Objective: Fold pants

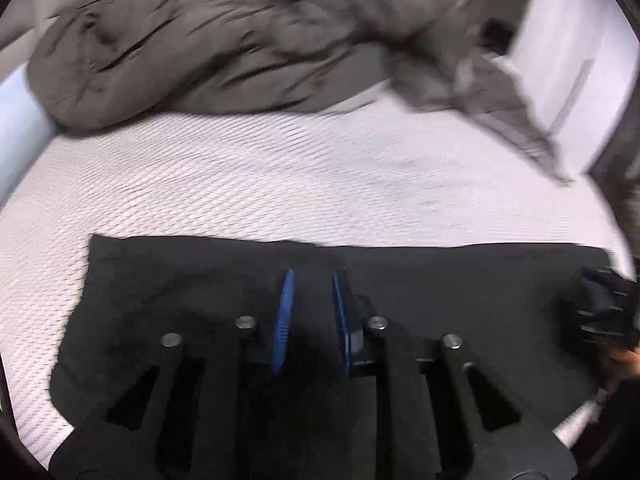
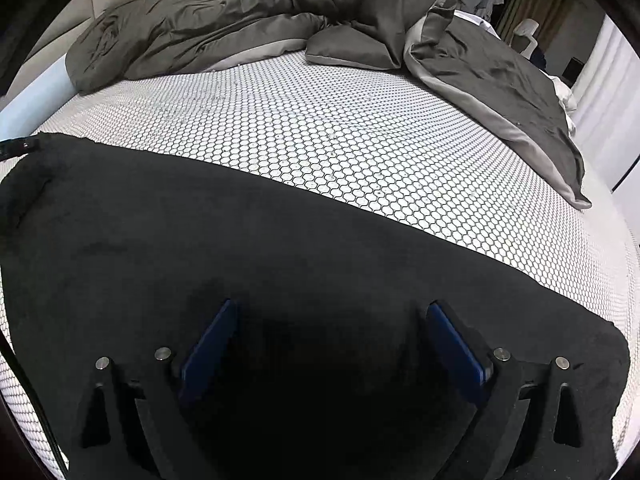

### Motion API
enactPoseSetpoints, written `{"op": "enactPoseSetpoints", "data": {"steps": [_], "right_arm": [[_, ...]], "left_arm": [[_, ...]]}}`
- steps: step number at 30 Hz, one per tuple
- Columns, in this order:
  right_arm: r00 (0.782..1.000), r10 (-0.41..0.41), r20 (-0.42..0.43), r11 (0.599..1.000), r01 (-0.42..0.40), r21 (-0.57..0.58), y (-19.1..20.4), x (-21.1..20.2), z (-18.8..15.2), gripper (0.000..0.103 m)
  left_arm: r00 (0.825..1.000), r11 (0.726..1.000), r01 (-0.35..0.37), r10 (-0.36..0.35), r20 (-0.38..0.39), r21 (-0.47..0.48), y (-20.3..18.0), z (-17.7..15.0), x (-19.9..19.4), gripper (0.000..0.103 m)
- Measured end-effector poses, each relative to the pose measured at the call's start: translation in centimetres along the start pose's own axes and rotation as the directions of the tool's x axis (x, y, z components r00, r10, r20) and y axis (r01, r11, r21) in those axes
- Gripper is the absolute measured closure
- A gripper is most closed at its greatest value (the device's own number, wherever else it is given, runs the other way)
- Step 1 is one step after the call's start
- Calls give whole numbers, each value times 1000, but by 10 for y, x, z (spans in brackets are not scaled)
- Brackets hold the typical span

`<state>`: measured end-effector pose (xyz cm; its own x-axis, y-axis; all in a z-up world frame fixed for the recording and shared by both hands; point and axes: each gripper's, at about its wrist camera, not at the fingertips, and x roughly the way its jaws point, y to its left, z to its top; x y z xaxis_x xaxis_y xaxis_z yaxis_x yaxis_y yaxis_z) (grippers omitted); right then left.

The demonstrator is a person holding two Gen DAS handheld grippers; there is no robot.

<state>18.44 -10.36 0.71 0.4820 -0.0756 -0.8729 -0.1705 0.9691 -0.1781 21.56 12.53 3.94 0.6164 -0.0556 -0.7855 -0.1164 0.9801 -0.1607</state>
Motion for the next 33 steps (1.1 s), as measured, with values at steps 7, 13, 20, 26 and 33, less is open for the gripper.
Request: {"op": "enactPoseSetpoints", "data": {"steps": [7, 13, 20, 26, 33], "right_arm": [[1000, -21, -23, 998, 19, -66, 13, 4, -6, 5], [999, -39, -37, 998, 37, -54, 2, 5, -13, 5], [998, -46, -30, 998, 44, -55, -3, -1, -17, 5], [999, -43, -34, 997, 41, -58, -5, -2, -22, 5], [1000, 12, 5, 999, -12, -48, -12, -18, -34, 5]], "left_arm": [[970, 968, -235, 239, -46, 92, 17, -9, 34, 90], [954, 953, -300, 300, -5, -39, 67, -20, 6, 102], [982, 979, -179, 183, -40, 93, 35, -41, -5, 99], [968, 967, -250, 250, -18, -38, 79, -37, -13, 103], [993, 985, -120, 119, 18, 124, 34, -74, -54, 79]]}}
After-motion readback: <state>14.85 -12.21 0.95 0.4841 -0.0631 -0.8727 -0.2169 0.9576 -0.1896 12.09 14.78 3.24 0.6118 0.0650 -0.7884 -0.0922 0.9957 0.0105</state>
